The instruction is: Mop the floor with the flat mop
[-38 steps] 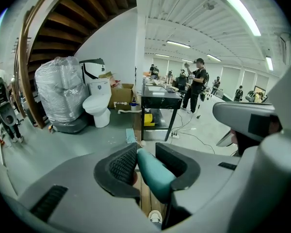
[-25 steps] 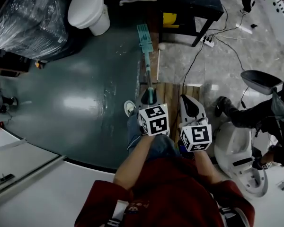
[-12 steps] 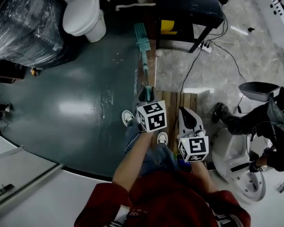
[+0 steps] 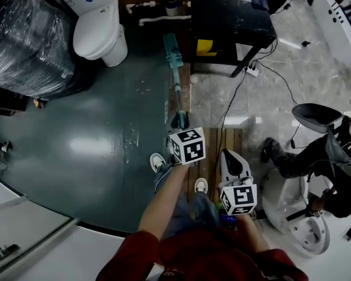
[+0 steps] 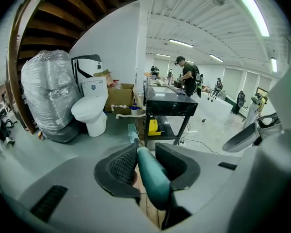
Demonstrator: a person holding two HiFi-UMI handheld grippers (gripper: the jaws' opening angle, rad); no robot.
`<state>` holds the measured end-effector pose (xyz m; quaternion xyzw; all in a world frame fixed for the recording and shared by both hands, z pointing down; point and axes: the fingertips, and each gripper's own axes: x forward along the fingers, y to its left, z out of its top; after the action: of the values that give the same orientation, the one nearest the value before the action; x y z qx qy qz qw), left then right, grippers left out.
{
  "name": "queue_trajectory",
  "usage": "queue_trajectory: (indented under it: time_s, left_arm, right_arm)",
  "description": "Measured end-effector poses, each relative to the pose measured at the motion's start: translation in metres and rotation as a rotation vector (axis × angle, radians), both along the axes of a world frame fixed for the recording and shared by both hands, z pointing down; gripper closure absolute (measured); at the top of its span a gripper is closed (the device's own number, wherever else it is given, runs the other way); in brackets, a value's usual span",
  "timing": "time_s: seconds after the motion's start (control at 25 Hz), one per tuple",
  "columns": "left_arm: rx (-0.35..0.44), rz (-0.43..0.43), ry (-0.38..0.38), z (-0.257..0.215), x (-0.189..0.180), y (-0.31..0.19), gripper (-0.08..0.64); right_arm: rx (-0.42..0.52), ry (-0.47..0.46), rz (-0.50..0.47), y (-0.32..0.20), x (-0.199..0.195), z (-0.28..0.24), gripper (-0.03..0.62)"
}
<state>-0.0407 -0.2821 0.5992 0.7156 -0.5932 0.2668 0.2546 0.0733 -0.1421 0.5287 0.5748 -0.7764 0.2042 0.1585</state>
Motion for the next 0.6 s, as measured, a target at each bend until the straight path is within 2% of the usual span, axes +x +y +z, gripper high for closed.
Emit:
queue_trajectory:
  time_s: [0.44, 0.6]
  left_arm:
    - [0.003, 0.025, -0.003, 0.012, -0.012, -0.053, 0.426]
    - [-0.019, 0.017, 0.011, 0.019, -0.02, -0.06, 0.426]
  right_arm:
    - [-0.006, 0.016, 0.013, -0.018, -0.013, 0.005, 0.573]
    - [-0.005, 0.02, 0.014, -0.019, -0.016, 0.006, 0.573]
